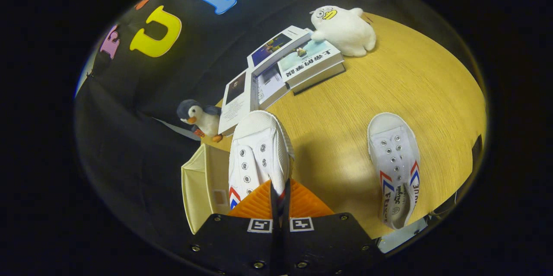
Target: Open the storage box then place both shoes into the box .Put the left shoe in first, then the right shoe, with the right side of both shoes facing outward in a uniform manner.
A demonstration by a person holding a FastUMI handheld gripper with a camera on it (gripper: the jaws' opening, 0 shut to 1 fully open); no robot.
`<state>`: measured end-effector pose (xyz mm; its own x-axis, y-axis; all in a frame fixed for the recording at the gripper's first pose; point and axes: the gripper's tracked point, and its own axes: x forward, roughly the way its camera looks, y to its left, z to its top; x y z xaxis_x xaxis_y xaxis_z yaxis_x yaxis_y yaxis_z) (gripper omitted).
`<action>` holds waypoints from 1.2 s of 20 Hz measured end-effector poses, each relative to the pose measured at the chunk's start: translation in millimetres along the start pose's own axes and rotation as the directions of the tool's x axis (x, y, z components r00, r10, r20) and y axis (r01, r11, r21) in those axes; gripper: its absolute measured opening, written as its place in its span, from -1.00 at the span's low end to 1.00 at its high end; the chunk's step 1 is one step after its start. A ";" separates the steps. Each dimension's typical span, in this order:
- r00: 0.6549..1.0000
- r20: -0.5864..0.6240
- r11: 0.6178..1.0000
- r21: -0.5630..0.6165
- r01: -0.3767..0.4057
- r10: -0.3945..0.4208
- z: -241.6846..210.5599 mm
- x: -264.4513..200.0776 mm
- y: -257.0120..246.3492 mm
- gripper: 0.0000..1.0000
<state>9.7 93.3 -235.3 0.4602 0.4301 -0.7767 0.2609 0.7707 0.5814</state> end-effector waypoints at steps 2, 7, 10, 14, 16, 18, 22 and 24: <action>1.000 0.009 1.000 -0.015 -0.021 0.021 0.6 -1.0 20.9 -1.00; 0.998 0.016 0.996 -0.070 -0.057 0.058 -7.2 4.2 69.0 -0.99; 0.996 0.008 0.991 -0.105 -0.086 0.087 -14.3 10.5 100.7 -0.99; 0.994 -0.007 0.980 -0.162 -0.113 0.113 -31.9 26.0 140.7 -0.99; 0.994 -0.019 0.975 -0.197 -0.107 0.106 -43.6 39.7 152.0 -0.99; 0.995 -0.036 0.969 -0.226 -0.096 0.090 -57.4 54.3 161.7 -0.99; 0.997 -0.064 0.959 -0.275 -0.067 0.051 -82.9 83.6 174.6 -0.99; 0.996 -0.080 0.956 -0.290 -0.050 0.028 -97.2 88.4 180.0 -0.99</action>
<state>14.9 315.8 -222.9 0.3981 0.4873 -0.7772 -0.0194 0.8515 0.5240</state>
